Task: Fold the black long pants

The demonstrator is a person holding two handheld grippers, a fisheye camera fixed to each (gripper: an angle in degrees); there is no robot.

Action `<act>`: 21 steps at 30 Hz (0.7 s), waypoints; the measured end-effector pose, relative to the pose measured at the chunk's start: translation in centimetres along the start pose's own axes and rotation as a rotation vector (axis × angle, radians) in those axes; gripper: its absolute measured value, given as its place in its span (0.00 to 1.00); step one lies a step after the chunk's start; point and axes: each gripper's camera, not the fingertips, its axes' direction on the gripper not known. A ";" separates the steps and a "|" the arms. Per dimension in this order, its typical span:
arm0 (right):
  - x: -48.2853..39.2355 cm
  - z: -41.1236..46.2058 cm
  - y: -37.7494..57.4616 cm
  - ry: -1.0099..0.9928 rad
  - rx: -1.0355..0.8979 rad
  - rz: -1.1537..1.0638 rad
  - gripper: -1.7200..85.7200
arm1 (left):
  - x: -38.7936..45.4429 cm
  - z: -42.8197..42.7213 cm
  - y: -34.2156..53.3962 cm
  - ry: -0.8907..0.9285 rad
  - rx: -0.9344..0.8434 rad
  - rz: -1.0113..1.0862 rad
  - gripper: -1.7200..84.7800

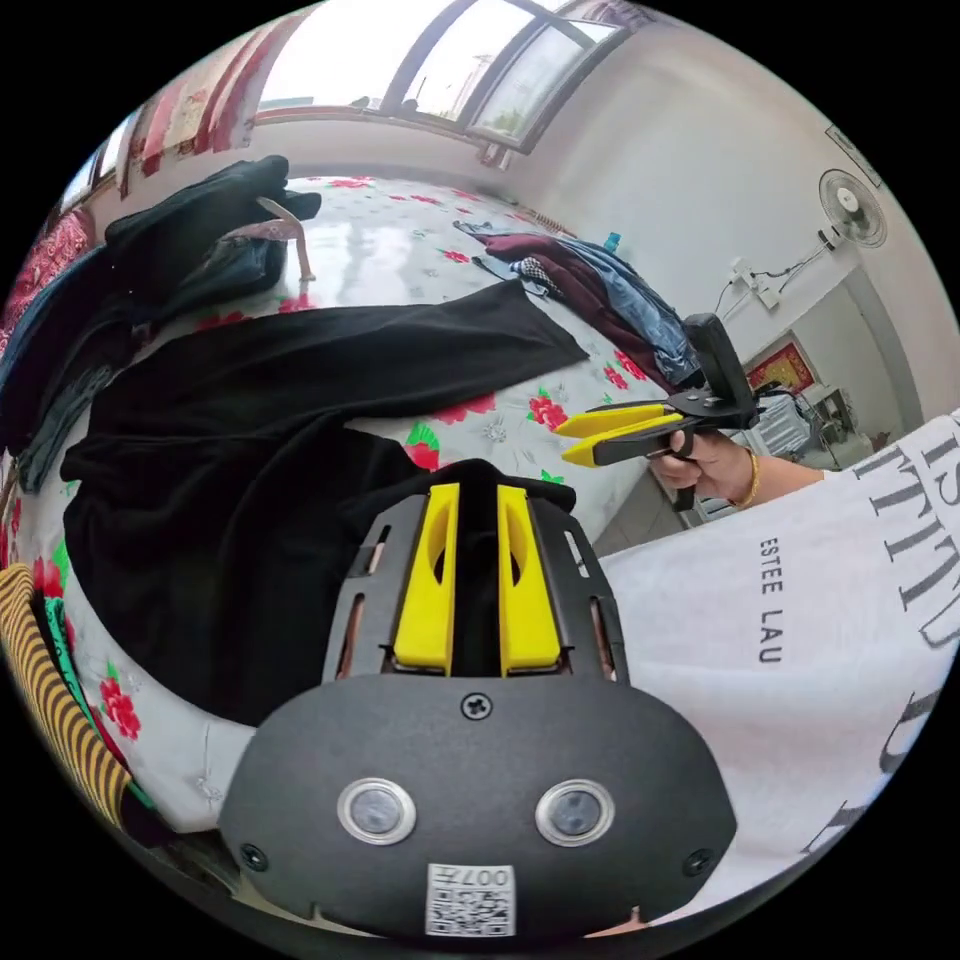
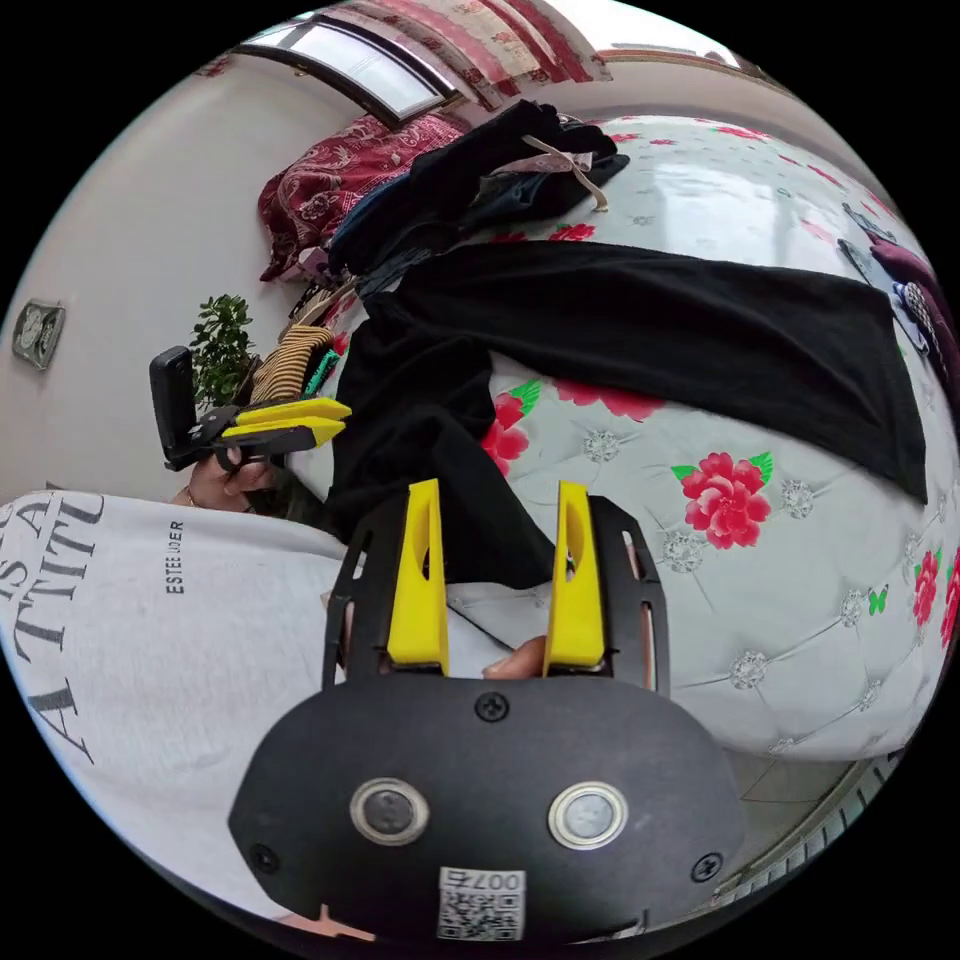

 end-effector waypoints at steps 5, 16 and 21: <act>-1.5 6.3 -0.1 0.113 -0.136 -0.059 0.14 | -11.3 -2.1 2.3 -0.431 -0.079 -0.258 0.09; 3.1 0.6 -3.3 0.362 -0.118 0.092 0.03 | -16.0 7.1 -1.2 -0.784 -0.496 -0.180 0.01; 8.1 -8.0 0.6 0.624 -0.005 0.307 0.04 | -7.0 6.2 3.5 -0.694 -0.542 -0.127 0.01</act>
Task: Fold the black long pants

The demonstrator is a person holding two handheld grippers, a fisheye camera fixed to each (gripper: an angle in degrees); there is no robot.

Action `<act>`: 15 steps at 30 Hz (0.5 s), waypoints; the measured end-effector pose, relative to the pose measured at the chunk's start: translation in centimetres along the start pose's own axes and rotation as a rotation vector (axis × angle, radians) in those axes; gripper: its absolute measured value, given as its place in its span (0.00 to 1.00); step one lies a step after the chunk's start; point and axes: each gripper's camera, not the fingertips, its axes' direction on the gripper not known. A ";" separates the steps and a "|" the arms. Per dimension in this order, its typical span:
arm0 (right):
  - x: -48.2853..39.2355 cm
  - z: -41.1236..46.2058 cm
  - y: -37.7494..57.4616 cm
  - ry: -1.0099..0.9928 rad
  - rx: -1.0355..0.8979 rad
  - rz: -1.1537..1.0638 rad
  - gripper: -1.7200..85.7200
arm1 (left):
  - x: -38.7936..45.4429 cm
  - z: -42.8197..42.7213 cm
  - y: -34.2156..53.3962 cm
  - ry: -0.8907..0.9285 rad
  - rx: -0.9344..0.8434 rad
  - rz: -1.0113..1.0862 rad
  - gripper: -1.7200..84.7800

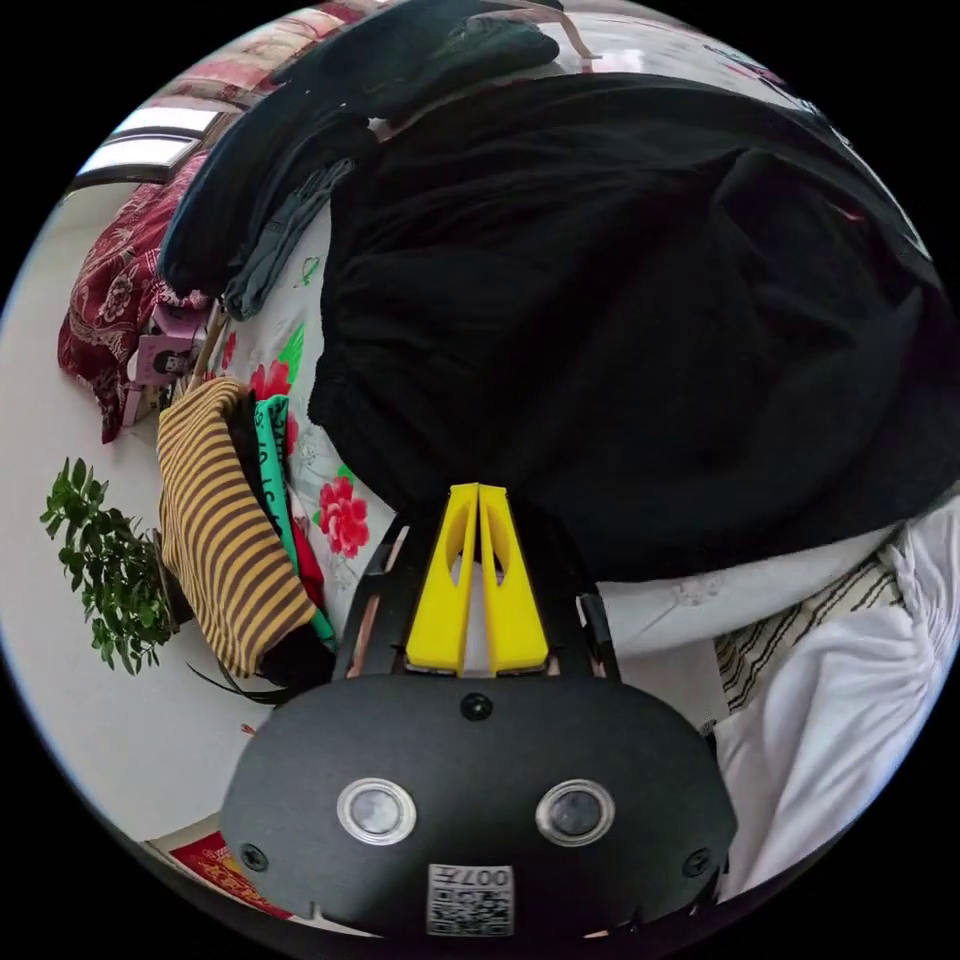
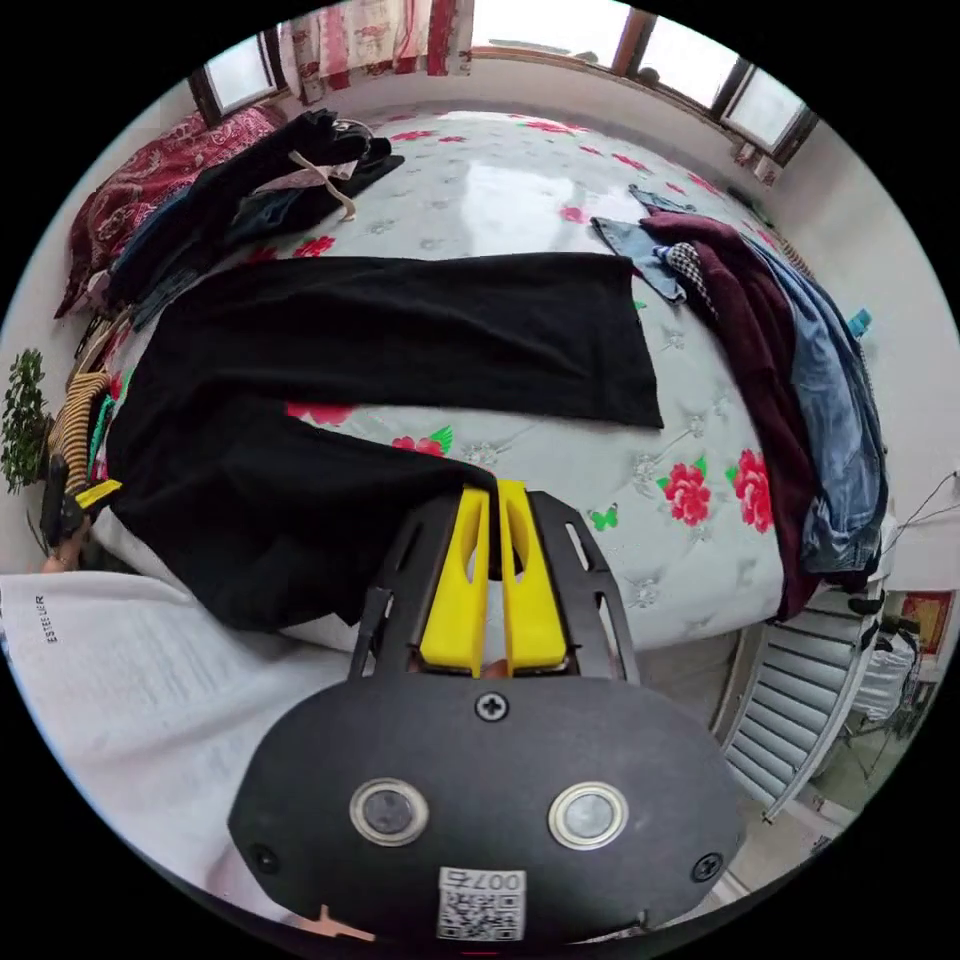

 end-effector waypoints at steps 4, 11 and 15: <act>6.3 1.2 2.2 -0.083 -0.064 0.187 0.06 | 3.9 -3.0 4.8 0.214 -0.057 0.050 0.01; 9.5 -0.8 -1.0 -0.125 0.145 0.284 0.08 | -5.2 -9.5 5.6 0.265 0.133 -0.300 0.01; 9.0 0.7 -6.1 -0.194 0.143 0.228 0.08 | -7.9 -11.2 -2.3 0.151 0.219 -0.264 0.02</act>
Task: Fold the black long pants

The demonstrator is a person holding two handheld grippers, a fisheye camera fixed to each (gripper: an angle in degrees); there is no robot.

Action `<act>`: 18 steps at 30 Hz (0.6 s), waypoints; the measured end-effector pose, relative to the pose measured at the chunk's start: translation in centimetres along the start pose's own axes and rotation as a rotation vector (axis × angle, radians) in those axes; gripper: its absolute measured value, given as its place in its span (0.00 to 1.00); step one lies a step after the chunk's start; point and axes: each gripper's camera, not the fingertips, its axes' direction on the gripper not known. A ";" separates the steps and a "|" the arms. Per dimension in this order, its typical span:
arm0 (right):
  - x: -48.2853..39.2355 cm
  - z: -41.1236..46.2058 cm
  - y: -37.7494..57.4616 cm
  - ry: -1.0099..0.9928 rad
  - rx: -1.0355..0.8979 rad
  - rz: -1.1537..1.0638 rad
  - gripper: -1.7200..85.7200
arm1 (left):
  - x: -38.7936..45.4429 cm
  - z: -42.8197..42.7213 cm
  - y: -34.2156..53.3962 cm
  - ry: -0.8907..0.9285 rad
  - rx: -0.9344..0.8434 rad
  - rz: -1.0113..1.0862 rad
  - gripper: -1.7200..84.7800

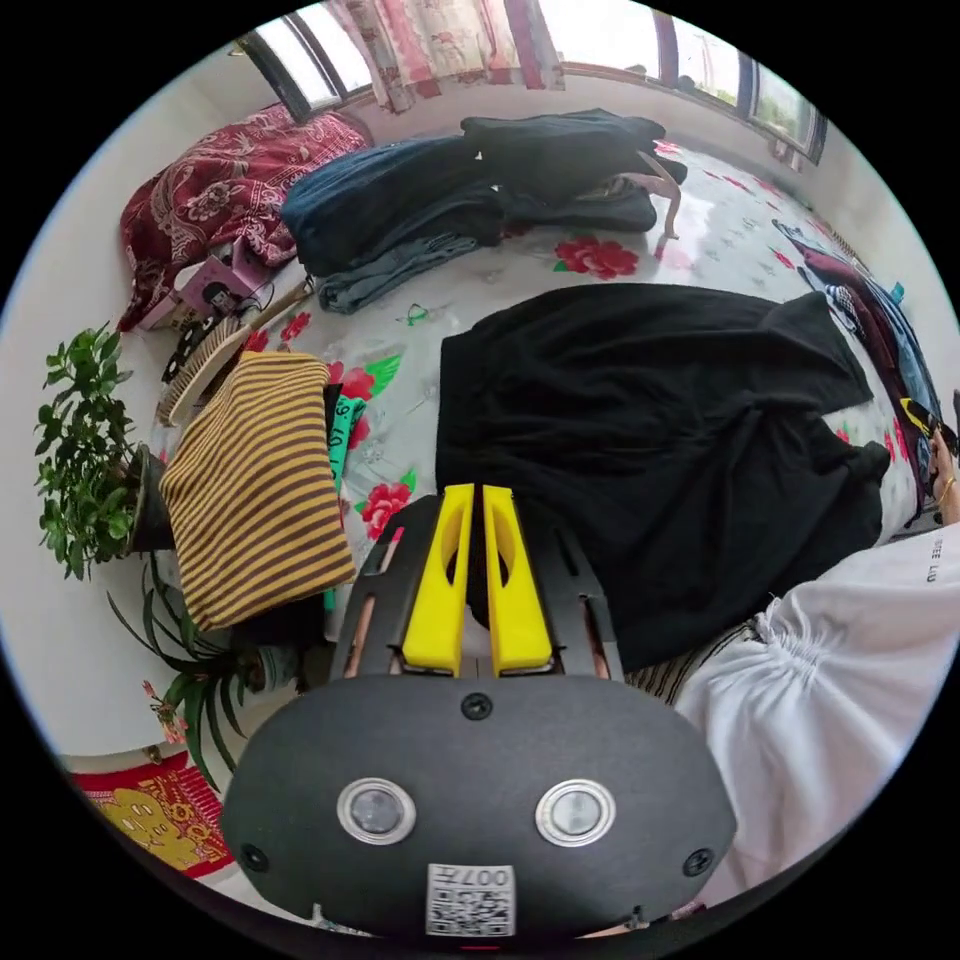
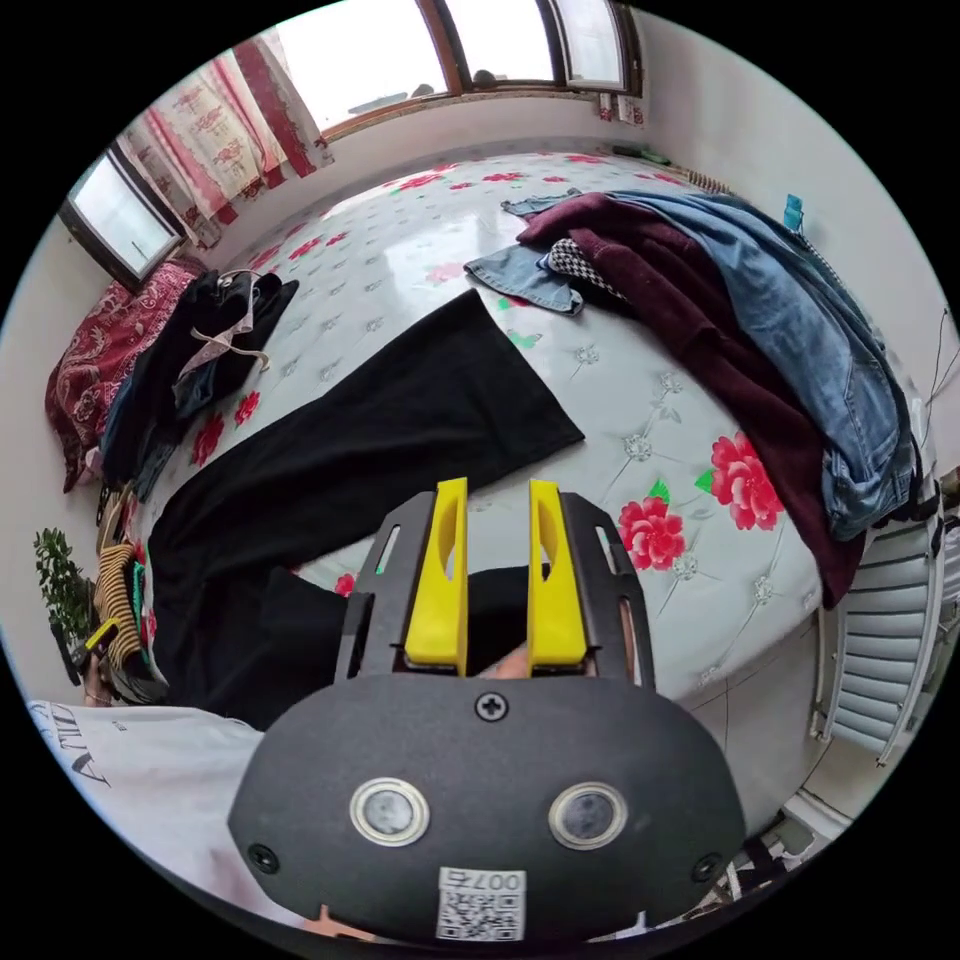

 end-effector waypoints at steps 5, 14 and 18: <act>-2.1 5.8 -6.7 0.022 -0.104 -0.071 0.07 | 5.3 5.4 -12.3 -0.081 -0.019 0.163 0.01; -1.2 12.8 -7.5 0.133 -0.182 -0.105 0.07 | 13.3 15.3 -23.4 -0.231 -0.186 0.263 0.01; -0.6 11.4 -3.3 0.144 -0.136 -0.131 0.05 | 10.0 15.9 -23.0 -0.178 -0.143 0.068 0.01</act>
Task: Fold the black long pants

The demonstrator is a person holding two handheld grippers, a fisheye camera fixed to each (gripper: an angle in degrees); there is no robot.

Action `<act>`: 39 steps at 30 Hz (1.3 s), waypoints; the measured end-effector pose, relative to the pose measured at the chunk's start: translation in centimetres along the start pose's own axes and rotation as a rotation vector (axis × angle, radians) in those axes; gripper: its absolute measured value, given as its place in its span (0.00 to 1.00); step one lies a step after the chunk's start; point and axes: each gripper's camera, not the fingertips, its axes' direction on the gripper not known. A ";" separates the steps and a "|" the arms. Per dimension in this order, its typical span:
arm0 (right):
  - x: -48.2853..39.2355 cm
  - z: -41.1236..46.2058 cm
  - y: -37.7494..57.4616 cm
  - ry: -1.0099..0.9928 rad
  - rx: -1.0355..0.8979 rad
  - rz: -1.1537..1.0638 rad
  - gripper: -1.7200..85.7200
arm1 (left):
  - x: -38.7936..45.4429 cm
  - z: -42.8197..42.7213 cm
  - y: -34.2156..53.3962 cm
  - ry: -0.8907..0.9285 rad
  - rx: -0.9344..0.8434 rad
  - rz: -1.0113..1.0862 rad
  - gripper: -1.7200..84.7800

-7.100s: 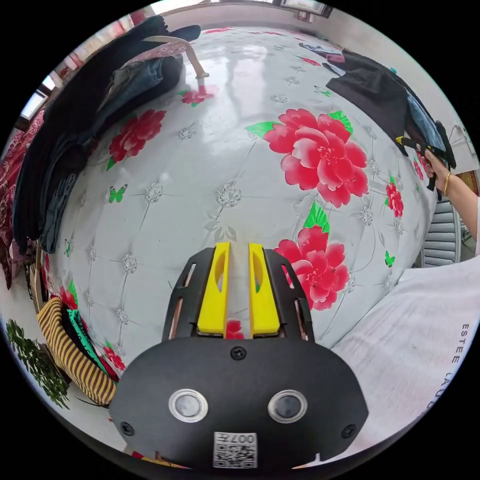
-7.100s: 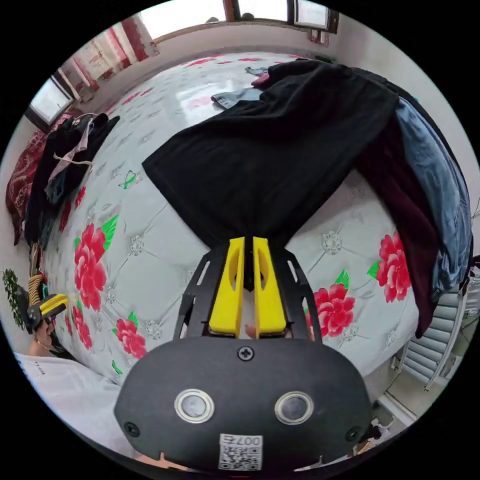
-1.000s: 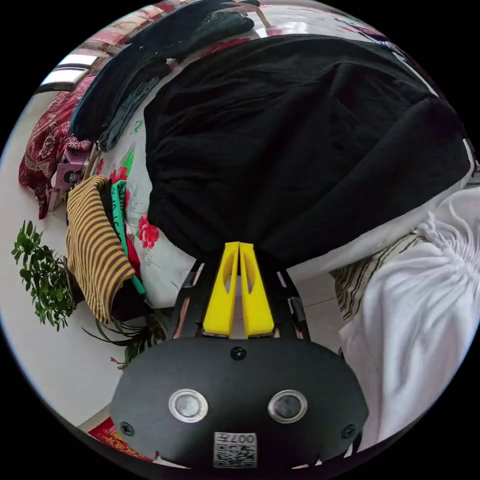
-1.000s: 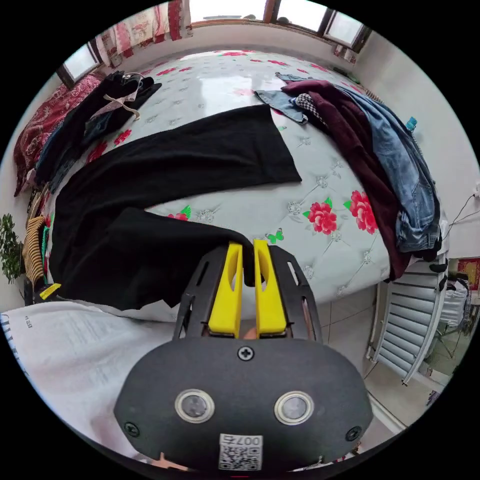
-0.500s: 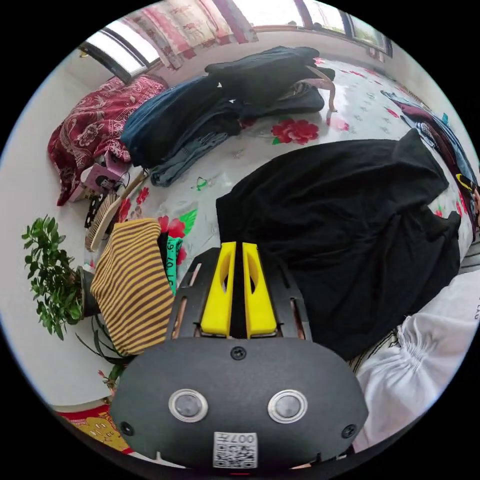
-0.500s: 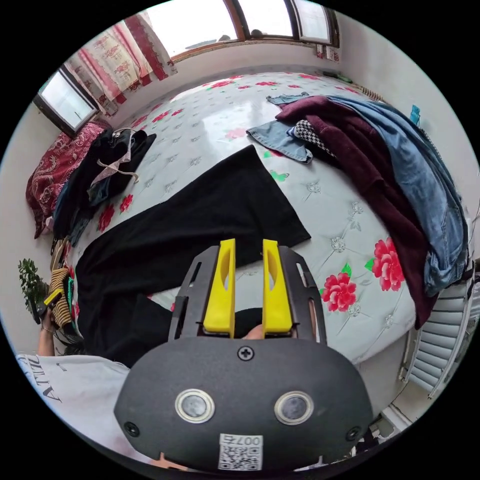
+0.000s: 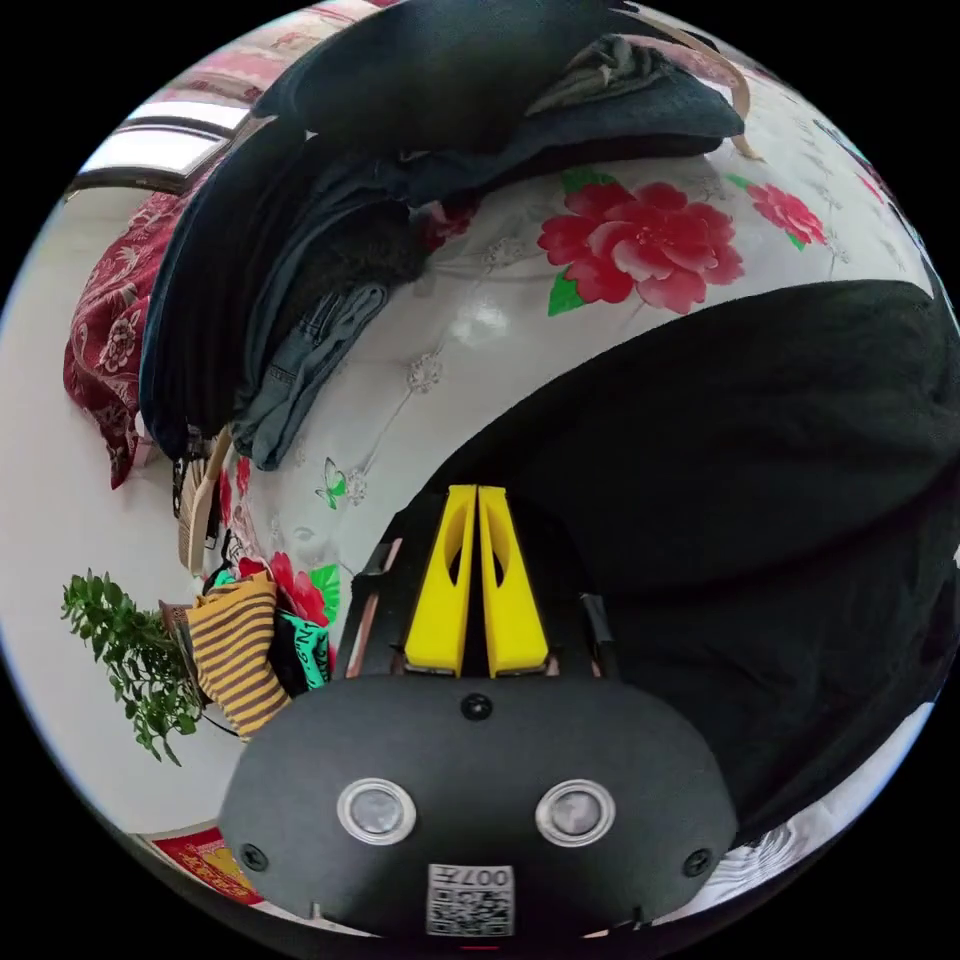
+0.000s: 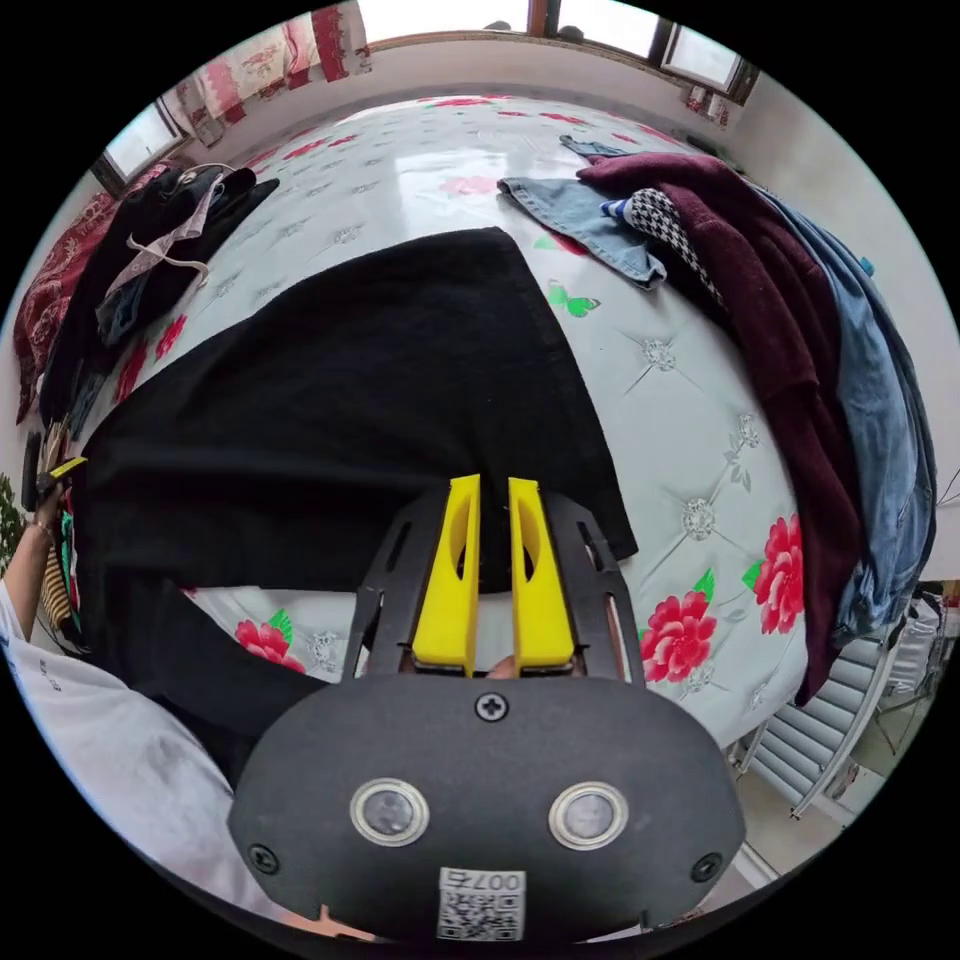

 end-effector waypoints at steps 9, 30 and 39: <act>0.6 0.3 -3.3 0.012 0.049 0.030 0.03 | 0.1 2.2 -2.3 -0.076 0.014 -0.102 0.01; 3.8 -6.9 15.9 -0.428 -0.088 0.135 0.15 | -10.6 3.4 38.6 0.345 -0.074 -0.633 0.05; -3.5 -3.9 15.5 -0.358 -0.125 -0.078 0.18 | -12.0 11.0 41.1 0.470 -0.171 -0.749 0.12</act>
